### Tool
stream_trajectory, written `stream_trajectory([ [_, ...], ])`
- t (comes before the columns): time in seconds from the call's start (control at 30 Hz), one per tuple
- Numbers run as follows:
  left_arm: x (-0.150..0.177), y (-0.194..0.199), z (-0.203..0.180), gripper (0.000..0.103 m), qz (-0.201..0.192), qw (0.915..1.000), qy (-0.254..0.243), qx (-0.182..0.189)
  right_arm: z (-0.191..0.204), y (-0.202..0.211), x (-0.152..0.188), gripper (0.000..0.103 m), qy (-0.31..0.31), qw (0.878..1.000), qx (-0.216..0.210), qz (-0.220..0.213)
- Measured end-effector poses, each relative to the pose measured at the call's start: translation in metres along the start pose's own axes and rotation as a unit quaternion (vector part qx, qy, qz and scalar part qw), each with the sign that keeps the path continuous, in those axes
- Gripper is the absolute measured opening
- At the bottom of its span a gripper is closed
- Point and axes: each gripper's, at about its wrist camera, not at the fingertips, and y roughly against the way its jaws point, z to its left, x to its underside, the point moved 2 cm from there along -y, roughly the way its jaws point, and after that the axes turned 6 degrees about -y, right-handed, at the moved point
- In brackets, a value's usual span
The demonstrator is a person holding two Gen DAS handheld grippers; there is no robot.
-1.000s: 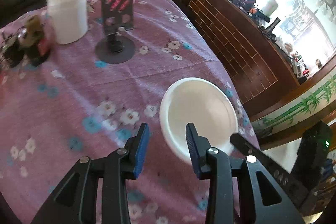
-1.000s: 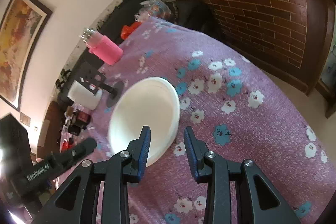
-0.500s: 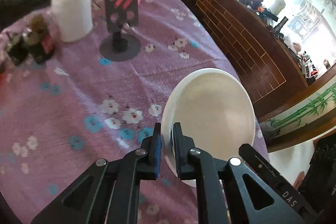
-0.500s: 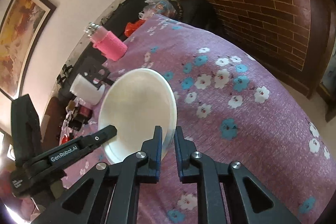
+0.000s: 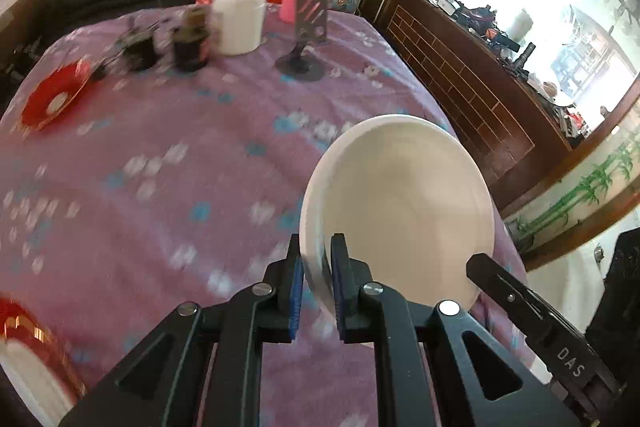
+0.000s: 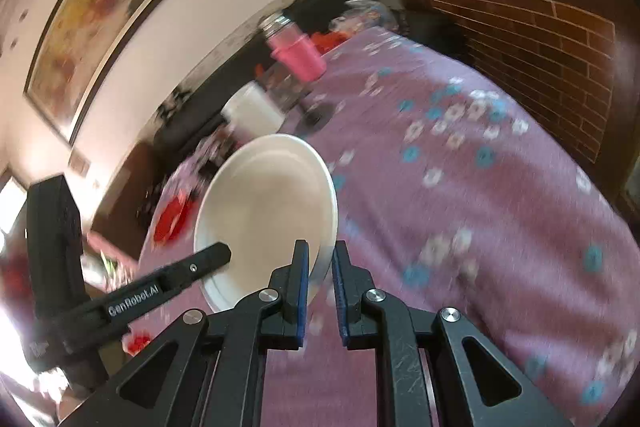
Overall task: Organize plates and bowls
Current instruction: 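Lift the small white bowl and carry it toward the plate stack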
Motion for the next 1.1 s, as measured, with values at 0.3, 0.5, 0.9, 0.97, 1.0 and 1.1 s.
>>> stream_trajectory([
  [0.3,0.098,0.039,0.024,0.014,-0.003,0.9994,-0.029,0.016,0.003,0.014,0.102,0.014,0.013,0.998,-0.024,0.056],
  [0.5,0.119,0.027,0.025,0.02,0.0,0.9984,-0.055,0.013,-0.002,0.014,0.12,0.016,0.007,0.998,-0.015,0.057],
  [0.9,0.114,0.019,0.038,0.043,-0.024,0.9976,-0.065,-0.001,-0.005,0.011,0.115,0.027,0.005,0.999,0.021,0.034],
  [0.97,0.116,0.017,0.037,0.043,-0.026,0.997,-0.072,-0.007,-0.005,0.009,0.115,0.027,0.008,0.999,0.026,0.027],
  [1.0,0.116,0.016,0.037,0.043,-0.028,0.9968,-0.075,-0.008,-0.004,0.009,0.116,0.026,0.011,0.999,0.027,0.025],
  [1.1,0.118,0.013,0.035,0.03,-0.027,0.996,-0.084,-0.01,0.0,0.007,0.12,0.015,0.027,0.999,0.04,0.022],
])
